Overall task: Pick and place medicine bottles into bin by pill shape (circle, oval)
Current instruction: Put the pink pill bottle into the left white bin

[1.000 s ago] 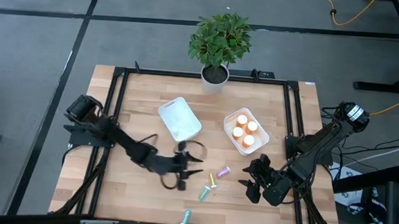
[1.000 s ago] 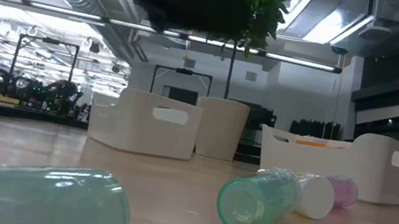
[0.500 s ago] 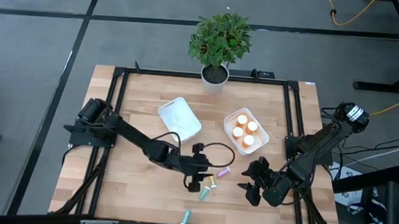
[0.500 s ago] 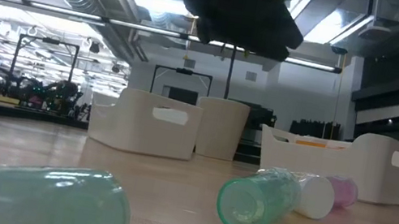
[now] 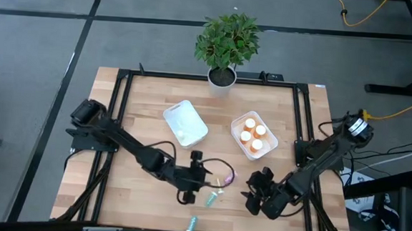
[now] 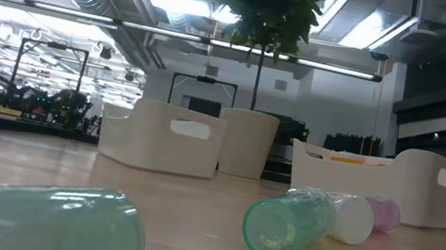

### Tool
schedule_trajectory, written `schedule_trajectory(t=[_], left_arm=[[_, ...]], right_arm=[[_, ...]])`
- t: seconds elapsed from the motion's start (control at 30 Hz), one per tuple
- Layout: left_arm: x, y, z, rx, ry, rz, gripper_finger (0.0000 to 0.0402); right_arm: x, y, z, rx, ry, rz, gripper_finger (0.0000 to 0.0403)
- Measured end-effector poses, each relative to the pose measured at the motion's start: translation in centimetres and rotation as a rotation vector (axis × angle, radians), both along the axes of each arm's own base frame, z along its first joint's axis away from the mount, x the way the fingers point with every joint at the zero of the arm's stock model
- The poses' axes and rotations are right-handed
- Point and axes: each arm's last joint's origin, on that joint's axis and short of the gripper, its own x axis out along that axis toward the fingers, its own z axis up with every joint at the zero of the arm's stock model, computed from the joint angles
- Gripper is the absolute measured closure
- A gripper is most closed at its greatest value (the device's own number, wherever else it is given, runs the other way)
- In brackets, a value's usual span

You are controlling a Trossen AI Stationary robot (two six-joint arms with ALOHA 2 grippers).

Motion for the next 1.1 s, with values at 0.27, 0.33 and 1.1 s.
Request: schedule_trajectory(t=[0.27,0.33,1.1], left_arm=[[-4.4,0.1,2.4,0.108,0.079,0.16,0.025],[-5.0,0.1,2.4,0.098,0.107,0.179,0.025],[-7.1,-0.3,1.6,0.179,0.178,0.267,0.025]], right_arm=[[1.6,-1.1,-1.6,0.007,0.024,-0.119,0.0157],[1.9,-1.5,-1.8,0.001,0.031,-0.136,0.0157],[9.1,-5.4,-4.3,0.07,0.038,-0.205,0.0157]])
